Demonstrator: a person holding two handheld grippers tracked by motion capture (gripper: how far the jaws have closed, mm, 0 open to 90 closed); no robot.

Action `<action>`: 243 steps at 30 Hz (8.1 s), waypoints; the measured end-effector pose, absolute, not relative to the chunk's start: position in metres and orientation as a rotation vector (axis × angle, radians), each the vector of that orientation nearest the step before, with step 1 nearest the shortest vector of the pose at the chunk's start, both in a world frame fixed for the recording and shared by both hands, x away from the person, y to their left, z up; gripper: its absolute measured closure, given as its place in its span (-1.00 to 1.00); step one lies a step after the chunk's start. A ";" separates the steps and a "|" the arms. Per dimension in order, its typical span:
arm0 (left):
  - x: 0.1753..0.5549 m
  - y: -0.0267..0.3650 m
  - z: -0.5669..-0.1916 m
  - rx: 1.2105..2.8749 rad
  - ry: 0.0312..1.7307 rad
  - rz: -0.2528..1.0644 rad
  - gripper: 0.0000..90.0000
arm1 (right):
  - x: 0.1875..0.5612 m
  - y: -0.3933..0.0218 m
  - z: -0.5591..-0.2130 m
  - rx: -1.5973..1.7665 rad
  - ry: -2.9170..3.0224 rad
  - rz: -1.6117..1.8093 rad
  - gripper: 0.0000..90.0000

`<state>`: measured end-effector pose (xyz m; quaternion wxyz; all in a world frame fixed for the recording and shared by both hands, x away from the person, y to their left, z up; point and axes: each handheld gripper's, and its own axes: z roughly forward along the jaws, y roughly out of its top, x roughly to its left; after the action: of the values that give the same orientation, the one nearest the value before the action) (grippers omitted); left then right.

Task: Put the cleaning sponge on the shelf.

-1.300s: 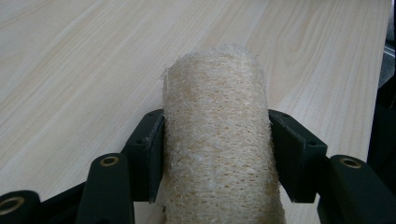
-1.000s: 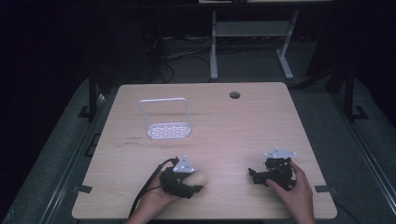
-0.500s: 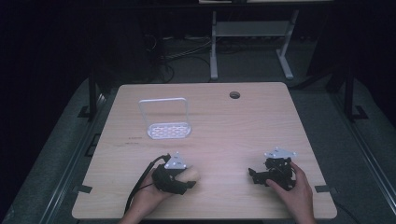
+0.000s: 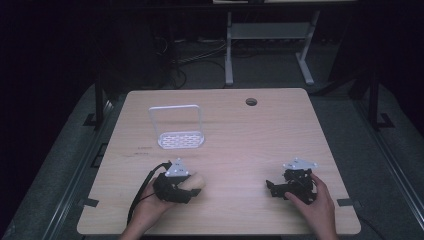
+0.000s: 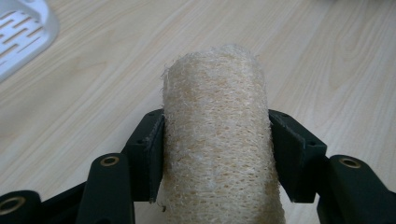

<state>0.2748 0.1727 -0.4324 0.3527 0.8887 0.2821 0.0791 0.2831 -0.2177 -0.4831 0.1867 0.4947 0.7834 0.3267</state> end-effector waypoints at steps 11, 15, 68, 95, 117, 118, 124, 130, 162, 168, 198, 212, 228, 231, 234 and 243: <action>0.279 0.193 -0.429 2.279 0.786 0.254 -0.08 | 0.283 -0.218 -0.483 1.392 2.206 0.920 -1.00; 0.281 0.199 -0.428 2.273 0.801 0.271 -0.08 | 0.283 -0.218 -0.483 1.392 2.206 0.920 -1.00; 0.350 0.213 -0.416 2.232 0.883 0.401 -0.08 | 0.283 -0.218 -0.483 1.389 2.206 0.917 -1.00; 0.403 0.192 -0.423 2.260 0.909 0.446 -0.08 | 0.283 -0.218 -0.483 1.390 2.206 0.918 -1.00; 0.433 0.179 -0.444 2.313 0.967 0.460 -0.08 | 0.283 -0.218 -0.483 1.389 2.206 0.918 -1.00; 0.434 0.179 -0.445 2.314 0.971 0.456 -0.08 | 0.283 -0.218 -0.483 1.390 2.206 0.918 -1.00; 0.436 0.177 -0.448 2.324 0.967 0.460 -0.09 | 0.283 -0.218 -0.483 1.389 2.206 0.918 -1.00; 0.437 0.178 -0.449 2.317 0.967 0.458 -0.11 | 0.283 -0.218 -0.483 1.390 2.206 0.918 -1.00; 0.394 0.200 -0.402 2.147 0.941 0.363 0.69 | 0.283 -0.218 -0.483 1.390 2.206 0.917 -1.00; 0.381 0.198 -0.407 2.203 0.906 0.320 1.00 | 0.283 -0.218 -0.483 1.389 2.206 0.918 -1.00; 0.391 0.204 -0.448 2.269 1.000 0.281 0.99 | 0.283 -0.218 -0.483 1.389 2.206 0.918 -1.00; 0.397 0.229 -0.446 2.224 1.078 0.359 0.98 | 0.283 -0.218 -0.483 1.390 2.206 0.917 -1.00; 0.400 0.236 -0.447 2.209 1.125 0.399 0.98 | 0.283 -0.218 -0.483 1.390 2.206 0.917 -1.00; 0.399 0.236 -0.447 2.214 1.126 0.392 0.94 | 0.283 -0.218 -0.483 1.390 2.206 0.918 -1.00; 0.396 0.237 -0.445 2.219 1.121 0.391 0.84 | 0.283 -0.218 -0.483 1.390 2.206 0.918 -1.00; 0.376 0.243 -0.442 2.175 1.114 0.358 0.21 | 0.283 -0.218 -0.483 1.389 2.207 0.917 -1.00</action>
<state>0.3765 0.2432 -0.4416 0.3297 0.8313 0.4260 0.1368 0.2832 -0.2180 -0.4831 0.1877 0.4936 0.7841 0.3260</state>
